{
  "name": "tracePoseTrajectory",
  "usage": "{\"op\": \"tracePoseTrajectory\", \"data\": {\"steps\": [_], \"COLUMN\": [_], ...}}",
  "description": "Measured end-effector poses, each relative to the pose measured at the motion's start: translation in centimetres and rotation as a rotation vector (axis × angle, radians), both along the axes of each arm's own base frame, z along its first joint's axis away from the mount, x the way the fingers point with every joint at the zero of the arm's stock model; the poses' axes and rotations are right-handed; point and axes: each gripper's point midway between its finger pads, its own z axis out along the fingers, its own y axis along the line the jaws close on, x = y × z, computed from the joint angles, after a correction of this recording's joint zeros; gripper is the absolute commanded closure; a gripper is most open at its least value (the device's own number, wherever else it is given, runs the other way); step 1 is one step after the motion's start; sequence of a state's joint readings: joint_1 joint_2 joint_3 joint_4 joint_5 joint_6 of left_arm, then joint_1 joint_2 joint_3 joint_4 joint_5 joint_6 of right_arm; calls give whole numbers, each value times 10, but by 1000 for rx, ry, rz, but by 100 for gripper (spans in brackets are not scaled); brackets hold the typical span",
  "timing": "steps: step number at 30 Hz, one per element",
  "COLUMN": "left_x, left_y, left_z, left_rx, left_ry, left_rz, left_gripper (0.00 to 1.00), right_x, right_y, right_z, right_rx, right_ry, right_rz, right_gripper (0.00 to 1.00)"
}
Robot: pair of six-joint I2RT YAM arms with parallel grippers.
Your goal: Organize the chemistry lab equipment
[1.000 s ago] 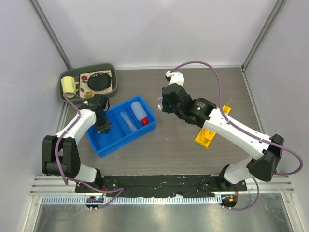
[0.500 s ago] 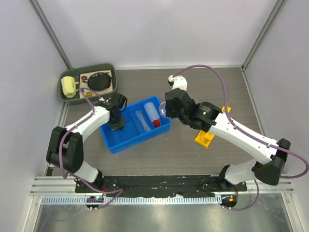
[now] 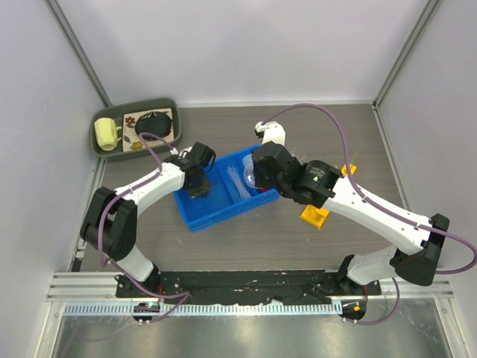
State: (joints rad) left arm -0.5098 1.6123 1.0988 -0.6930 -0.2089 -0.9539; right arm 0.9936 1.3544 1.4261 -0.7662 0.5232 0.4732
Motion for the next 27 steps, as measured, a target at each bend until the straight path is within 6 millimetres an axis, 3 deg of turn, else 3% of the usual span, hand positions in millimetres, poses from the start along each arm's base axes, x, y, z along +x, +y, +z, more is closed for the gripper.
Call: {"op": "tracePoseTrajectory", "data": {"steps": [6,9,16,21,27], "left_x": [-7,-12,-16,-6,-1], "left_y": [-19,-27,-29,-23,-1], "left_z": [1,1,12,48,91], "left_rx": [-27,-37,-21,13,90], "left_ry": [-2,4,6,-67,-171], "left_rz": [-17,-38,-62,-89,-112], "left_gripper": [66,54,49,47,45], "right_x": [-5,-5,1,6,11], "right_y": [4,5,19,34,58], "right_z": [6,9,4,-13,-32], "right_rx": [5,7,-9,-35,-53], "right_ry": [-5,-7,1,33,71], "right_rz": [16,19,24,44,99], "right_gripper": [99,99,99,99,99]}}
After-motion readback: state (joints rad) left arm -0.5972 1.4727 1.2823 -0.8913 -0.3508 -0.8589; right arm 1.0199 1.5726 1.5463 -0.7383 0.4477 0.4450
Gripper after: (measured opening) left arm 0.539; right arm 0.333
